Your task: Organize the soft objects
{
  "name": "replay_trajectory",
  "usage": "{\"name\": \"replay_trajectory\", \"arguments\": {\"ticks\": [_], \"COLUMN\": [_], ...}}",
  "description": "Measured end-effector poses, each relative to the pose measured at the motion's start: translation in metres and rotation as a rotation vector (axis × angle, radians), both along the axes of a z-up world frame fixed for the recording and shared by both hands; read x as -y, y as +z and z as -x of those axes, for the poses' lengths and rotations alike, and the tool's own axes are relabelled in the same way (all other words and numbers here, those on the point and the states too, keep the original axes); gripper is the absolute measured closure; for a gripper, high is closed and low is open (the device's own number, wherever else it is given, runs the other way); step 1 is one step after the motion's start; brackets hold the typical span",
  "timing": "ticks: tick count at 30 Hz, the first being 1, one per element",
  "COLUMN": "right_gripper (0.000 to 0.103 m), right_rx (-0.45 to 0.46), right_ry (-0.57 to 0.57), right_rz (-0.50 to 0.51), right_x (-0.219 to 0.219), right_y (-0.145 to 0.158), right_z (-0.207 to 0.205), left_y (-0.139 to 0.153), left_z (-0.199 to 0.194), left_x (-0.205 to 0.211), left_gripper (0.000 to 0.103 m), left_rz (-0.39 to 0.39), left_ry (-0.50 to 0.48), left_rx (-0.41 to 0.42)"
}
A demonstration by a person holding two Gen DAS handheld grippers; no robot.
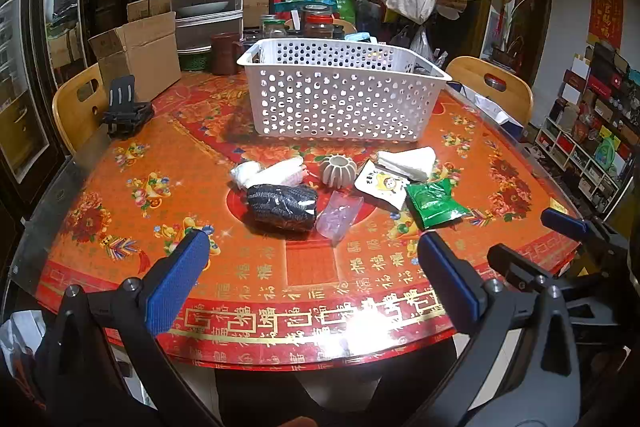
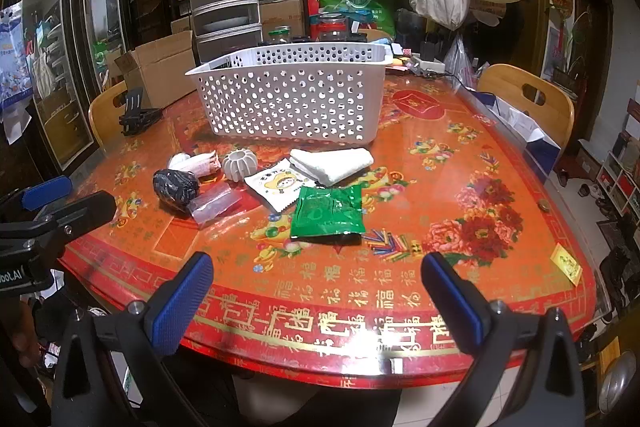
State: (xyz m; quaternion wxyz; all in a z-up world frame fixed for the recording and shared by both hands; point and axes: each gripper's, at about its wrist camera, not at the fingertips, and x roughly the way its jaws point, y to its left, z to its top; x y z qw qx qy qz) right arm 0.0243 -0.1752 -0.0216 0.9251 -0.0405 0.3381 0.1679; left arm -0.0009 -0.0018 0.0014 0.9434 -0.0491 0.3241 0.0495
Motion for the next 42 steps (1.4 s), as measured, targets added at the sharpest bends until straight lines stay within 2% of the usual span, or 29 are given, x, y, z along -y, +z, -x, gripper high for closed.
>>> {"name": "replay_trajectory", "arguments": {"ticks": [30,34,36,38,39,40,42], "right_gripper": [0.0,0.0,0.0,0.0,0.0,0.0,0.0], "right_rx": [-0.003,0.001,0.006,0.008,0.015,0.017,0.008], "right_ry": [0.0,0.0,0.0,-0.006,-0.012,-0.016,-0.015], "right_rz": [0.0,-0.001,-0.003,-0.006,-0.012,-0.019,-0.04], "right_x": [-0.001,-0.001,-0.001,-0.001,0.0,0.001,0.004], "right_y": [0.0,-0.001,-0.004,-0.007,-0.009,-0.01,-0.019], "right_z": [-0.001,-0.001,0.0,-0.001,-0.001,-0.003,-0.011], "left_y": [0.001,0.004,0.006,0.005,0.003,-0.001,-0.017], "left_z": [0.004,0.01,0.013,0.013,0.012,0.008,-0.008], "left_x": [-0.004,-0.01,-0.013,-0.016,-0.021,-0.028,-0.042], "left_gripper": [0.0,0.0,0.0,0.0,0.0,0.0,0.0], "left_rz": [0.006,0.013,-0.029,-0.091,-0.094,-0.075,-0.047], "left_ry": [0.001,-0.001,0.036,0.114,0.139,0.133,0.113], "left_rx": [0.022,0.088,0.129,0.166,0.179,0.171,0.071]}}
